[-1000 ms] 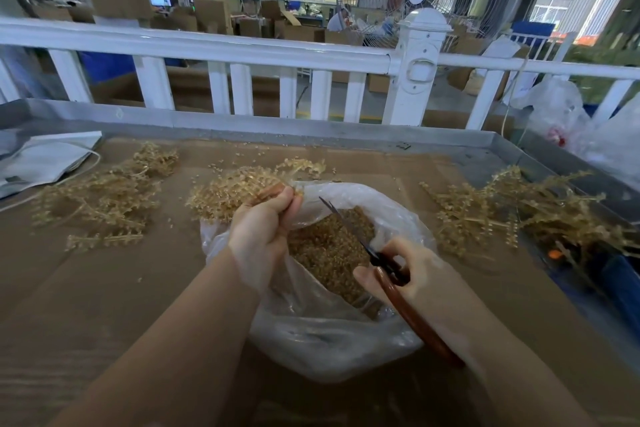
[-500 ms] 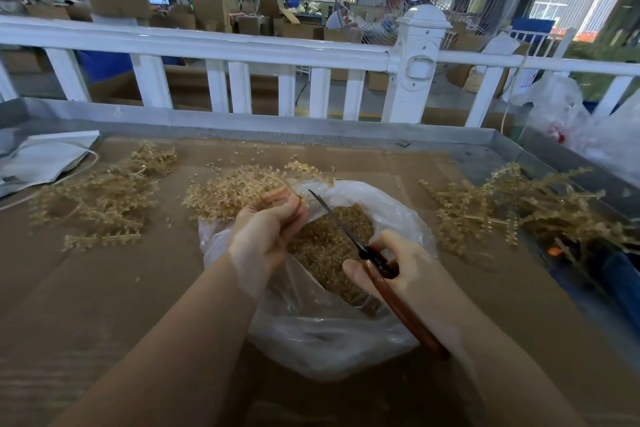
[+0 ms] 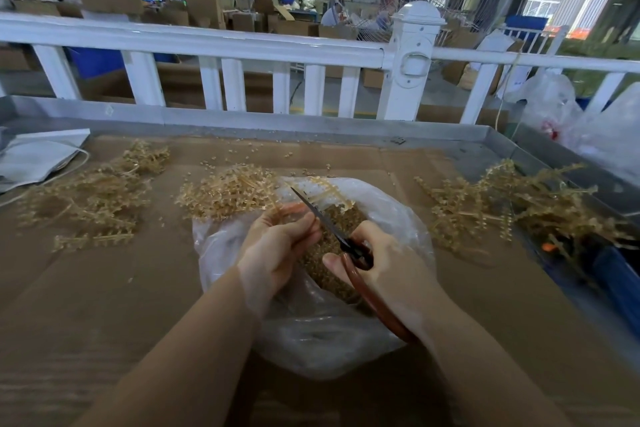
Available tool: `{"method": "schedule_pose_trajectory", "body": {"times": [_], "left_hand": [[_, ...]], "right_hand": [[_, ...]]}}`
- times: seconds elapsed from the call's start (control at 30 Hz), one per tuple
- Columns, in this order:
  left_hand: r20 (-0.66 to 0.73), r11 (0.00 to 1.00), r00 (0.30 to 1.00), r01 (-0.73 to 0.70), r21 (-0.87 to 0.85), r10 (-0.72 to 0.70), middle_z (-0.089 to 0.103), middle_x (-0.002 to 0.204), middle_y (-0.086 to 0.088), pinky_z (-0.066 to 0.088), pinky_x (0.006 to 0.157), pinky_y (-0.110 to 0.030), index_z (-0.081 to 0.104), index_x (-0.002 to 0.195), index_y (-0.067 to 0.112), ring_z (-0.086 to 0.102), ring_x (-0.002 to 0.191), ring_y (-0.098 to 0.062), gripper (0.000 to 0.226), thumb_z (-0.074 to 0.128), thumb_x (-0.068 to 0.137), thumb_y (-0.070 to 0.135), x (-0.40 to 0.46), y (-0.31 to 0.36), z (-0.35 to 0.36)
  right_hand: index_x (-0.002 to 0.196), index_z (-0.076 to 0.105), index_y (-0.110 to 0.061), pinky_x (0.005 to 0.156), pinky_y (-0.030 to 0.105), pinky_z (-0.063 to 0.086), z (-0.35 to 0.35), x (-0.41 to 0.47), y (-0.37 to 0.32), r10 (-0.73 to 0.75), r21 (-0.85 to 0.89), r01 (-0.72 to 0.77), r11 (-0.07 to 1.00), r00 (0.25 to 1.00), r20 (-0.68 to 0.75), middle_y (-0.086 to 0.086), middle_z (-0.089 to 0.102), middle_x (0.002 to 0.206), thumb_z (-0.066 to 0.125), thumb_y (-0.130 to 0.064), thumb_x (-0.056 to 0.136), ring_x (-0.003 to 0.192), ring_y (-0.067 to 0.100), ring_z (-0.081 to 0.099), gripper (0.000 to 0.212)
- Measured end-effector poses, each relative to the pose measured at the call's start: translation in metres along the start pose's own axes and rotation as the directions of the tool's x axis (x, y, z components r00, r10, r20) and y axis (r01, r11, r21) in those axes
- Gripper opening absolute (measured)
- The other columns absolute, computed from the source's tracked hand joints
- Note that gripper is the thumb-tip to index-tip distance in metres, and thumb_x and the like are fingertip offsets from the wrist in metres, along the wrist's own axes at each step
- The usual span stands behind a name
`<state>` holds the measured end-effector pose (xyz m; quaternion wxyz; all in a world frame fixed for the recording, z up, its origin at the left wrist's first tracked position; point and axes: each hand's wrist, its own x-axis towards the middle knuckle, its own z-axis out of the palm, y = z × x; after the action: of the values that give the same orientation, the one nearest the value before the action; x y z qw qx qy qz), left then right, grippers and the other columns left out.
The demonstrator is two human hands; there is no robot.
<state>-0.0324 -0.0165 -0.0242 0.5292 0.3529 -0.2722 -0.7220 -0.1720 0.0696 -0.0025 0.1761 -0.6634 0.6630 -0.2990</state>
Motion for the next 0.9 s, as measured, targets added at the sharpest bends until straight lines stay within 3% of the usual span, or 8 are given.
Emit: {"method": "schedule_pose_trajectory", "body": {"times": [0.4,0.67,0.9], "left_hand": [[0.027,0.999,0.999,0.039,0.01,-0.039,0.067,0.06,-0.007,0.056,0.052,-0.023,0.056,0.091,0.004,0.067,0.053,-0.014,0.02,0.054,0.083,-0.014,0.0006,0.0025,-0.0014],[0.008,0.999,1.0,0.028,0.034,-0.028,0.067,0.058,-0.006,0.057,0.053,-0.024,0.055,0.088,0.004,0.066,0.052,-0.014,0.02,0.054,0.083,-0.015,-0.0018,0.0004,-0.0017],[0.011,0.998,0.998,0.061,0.02,-0.061,0.067,0.059,-0.008,0.058,0.054,-0.025,0.057,0.093,0.0,0.067,0.053,-0.014,0.018,0.054,0.083,-0.014,-0.0007,0.0013,-0.0012]], "right_hand": [[0.092,0.047,-0.028,0.06,0.017,0.039,-0.0024,0.0015,-0.0004,-0.018,-0.011,0.019,1.0,0.999,0.046,-0.013,0.057,0.078,0.056,-0.061,0.083,0.071,0.0,0.056,0.035],[0.089,0.045,-0.029,0.054,0.011,0.032,0.0036,0.0029,-0.0004,-0.021,-0.033,0.022,0.999,0.999,0.029,-0.016,0.052,0.073,0.057,-0.057,0.085,0.068,-0.005,0.05,0.031],[0.096,0.045,-0.025,0.06,0.009,0.038,0.0073,0.0047,0.0017,-0.049,-0.11,0.05,0.993,0.999,0.009,-0.01,0.059,0.086,0.055,-0.057,0.087,0.08,0.008,0.059,0.035]]}}
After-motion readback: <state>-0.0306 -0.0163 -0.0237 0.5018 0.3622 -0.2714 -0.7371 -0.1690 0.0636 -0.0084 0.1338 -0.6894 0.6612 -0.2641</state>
